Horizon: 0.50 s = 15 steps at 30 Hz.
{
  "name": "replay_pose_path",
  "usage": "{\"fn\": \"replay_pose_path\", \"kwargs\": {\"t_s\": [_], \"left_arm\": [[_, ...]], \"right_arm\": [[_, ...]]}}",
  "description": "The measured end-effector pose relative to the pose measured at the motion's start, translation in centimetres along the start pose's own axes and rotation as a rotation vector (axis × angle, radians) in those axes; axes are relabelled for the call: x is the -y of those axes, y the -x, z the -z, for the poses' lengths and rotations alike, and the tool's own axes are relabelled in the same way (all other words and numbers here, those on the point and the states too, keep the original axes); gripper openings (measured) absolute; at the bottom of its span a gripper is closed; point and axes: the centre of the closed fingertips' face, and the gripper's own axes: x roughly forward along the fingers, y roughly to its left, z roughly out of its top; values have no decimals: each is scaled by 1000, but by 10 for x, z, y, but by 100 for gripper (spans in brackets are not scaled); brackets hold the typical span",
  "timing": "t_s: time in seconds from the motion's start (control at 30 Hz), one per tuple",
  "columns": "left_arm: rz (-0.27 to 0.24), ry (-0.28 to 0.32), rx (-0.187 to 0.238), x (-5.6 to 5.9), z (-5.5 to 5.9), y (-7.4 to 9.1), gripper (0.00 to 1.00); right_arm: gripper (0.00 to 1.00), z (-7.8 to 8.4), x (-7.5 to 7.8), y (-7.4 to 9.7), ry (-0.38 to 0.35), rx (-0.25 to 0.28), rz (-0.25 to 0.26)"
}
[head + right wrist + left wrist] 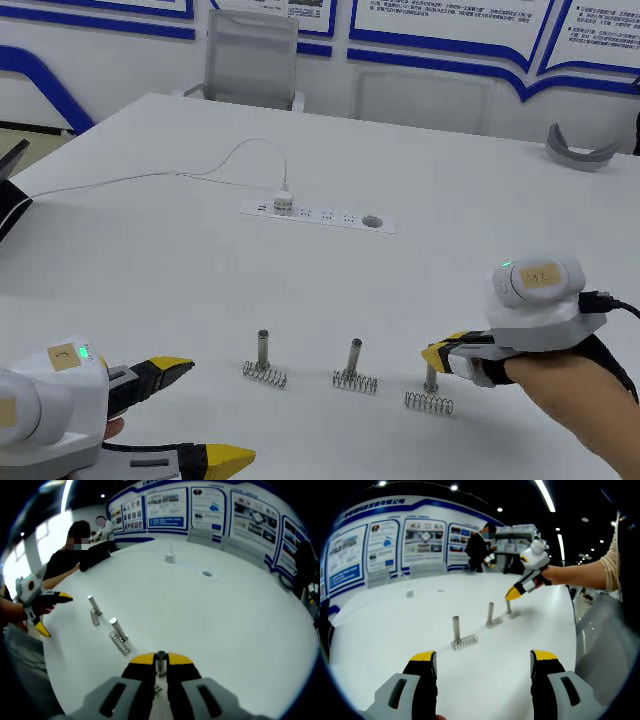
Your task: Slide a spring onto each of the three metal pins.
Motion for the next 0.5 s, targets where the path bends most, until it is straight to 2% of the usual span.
{"fn": "replay_pose_path", "kwargs": {"t_s": [0.5], "left_arm": [[11, -4, 2, 5, 0, -2, 78]], "right_arm": [[9, 8, -5, 7, 16, 24, -2]]}}
